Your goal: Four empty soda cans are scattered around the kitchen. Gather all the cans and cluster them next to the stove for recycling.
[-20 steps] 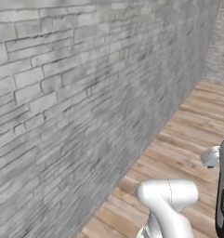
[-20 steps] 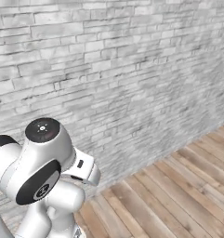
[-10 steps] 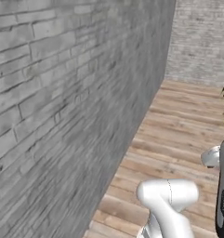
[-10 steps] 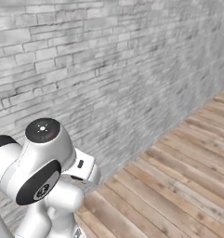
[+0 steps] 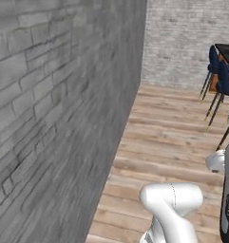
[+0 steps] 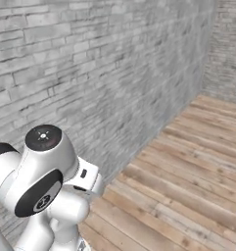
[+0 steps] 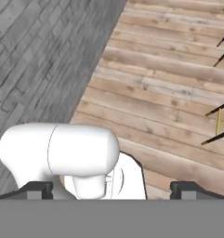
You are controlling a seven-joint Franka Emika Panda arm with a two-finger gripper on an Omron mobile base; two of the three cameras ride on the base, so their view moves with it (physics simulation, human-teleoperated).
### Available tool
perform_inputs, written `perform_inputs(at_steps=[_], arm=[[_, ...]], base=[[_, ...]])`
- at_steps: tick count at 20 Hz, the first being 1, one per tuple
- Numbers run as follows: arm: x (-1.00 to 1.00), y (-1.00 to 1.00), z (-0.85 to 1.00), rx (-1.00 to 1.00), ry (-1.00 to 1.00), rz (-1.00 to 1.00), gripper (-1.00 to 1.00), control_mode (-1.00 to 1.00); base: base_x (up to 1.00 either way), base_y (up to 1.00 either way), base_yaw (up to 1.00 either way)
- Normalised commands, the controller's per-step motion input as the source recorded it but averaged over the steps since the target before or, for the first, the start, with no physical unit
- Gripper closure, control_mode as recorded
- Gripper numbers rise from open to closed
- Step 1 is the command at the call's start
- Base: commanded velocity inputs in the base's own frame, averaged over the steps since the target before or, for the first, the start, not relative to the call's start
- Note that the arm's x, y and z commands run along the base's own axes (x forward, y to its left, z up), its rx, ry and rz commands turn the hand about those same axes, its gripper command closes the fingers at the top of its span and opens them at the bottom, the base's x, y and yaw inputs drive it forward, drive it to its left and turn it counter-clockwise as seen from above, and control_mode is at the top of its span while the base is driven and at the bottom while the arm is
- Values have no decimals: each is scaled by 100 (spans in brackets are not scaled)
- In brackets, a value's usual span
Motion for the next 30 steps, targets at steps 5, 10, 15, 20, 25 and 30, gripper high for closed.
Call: perform_inputs(at_steps=[5, 10, 15, 20, 25, 30], arm=[[0, 0, 0, 0, 0, 0, -100, 100], [0, 0, 0, 0, 0, 0, -100, 100], [0, 0, 0, 0, 0, 0, -100, 100], [0, 0, 0, 0, 0, 0, -100, 100], [0, 0, 0, 0, 0, 0, -100, 100], [0, 0, 0, 0, 0, 0, -100, 100]], base=[[95, -22, -31], [97, -7, -31], [100, 0, -29], [100, 4, -32], [100, 25, -29], [100, 36, -24]])
